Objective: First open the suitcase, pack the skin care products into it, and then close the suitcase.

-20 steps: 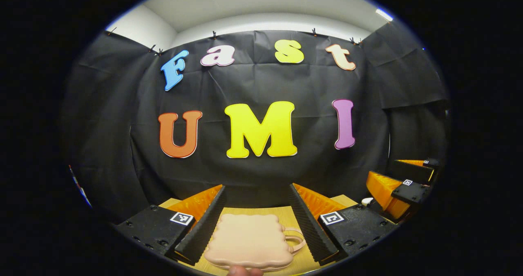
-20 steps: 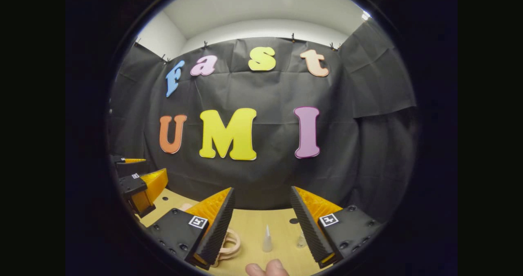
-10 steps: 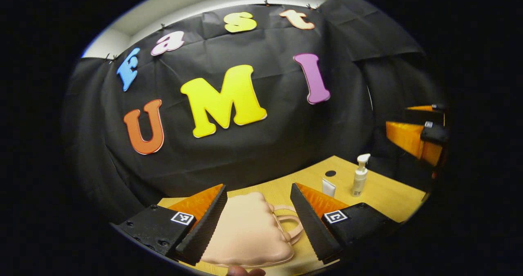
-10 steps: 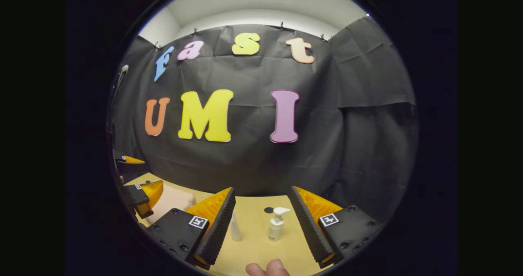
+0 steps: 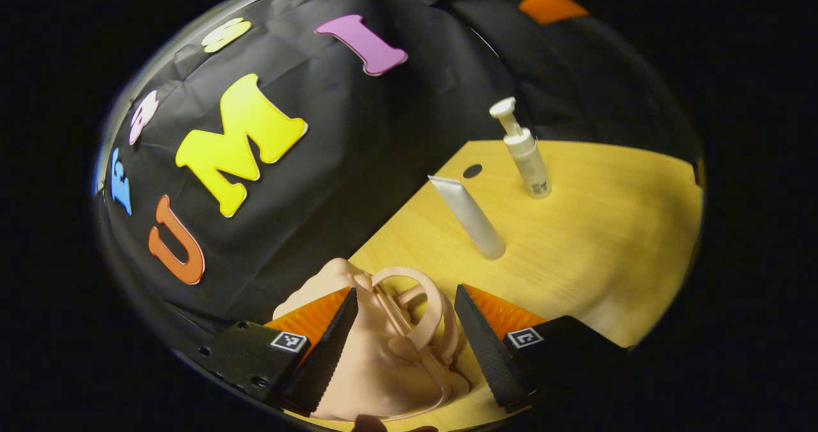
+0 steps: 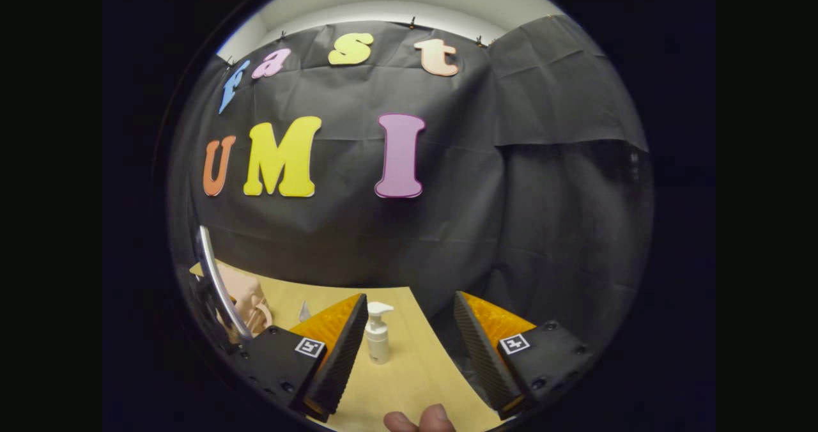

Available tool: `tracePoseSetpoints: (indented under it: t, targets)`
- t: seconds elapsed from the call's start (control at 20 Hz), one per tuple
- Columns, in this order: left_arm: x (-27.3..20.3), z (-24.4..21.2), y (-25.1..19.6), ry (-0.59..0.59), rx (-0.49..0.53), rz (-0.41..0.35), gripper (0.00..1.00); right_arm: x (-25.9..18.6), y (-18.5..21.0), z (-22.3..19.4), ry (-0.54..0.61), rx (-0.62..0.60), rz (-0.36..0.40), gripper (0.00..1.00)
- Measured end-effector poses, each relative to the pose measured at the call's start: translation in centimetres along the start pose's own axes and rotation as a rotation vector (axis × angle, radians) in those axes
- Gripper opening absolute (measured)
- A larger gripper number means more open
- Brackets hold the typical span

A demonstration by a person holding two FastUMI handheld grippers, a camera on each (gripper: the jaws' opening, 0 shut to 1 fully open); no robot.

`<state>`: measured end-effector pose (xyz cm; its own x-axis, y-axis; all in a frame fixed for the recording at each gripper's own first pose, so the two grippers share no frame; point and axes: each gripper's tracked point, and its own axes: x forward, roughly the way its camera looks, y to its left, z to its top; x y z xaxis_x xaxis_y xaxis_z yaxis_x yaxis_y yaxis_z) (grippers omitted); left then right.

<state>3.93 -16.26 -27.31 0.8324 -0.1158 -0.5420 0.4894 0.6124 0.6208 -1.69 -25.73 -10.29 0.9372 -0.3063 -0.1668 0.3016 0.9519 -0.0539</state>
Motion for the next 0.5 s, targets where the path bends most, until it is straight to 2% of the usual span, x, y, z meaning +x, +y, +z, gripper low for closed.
tracePoseSetpoints:
  t: [0.15, 0.2, 0.3, 0.35, 0.5]
  targets:
    - [2.0, -2.0, -1.4, 0.112, 0.082, -0.042, 0.94, 0.3, -0.5, -0.7, 0.024, 0.022, -0.02, 0.77]
    - [2.7, -2.6, -1.2, 0.147, 0.105, -0.04, 0.91, 0.8, -1.0, -1.1, 0.034, 0.042, -0.029, 0.8]
    - [3.6, -3.2, -0.3, 0.183, 0.148, -0.008, 0.83, 1.1, -1.6, -1.5, 0.041, 0.065, -0.04, 0.77]
    - [3.8, -3.4, -0.1, 0.193, 0.155, -0.002, 0.77, 1.1, -1.8, -1.5, 0.036, 0.067, -0.046, 0.8]
    - [4.7, -4.7, -0.4, 0.255, 0.167, -0.017, 0.65, 1.0, -1.4, -1.8, 0.037, 0.07, -0.034, 0.8]
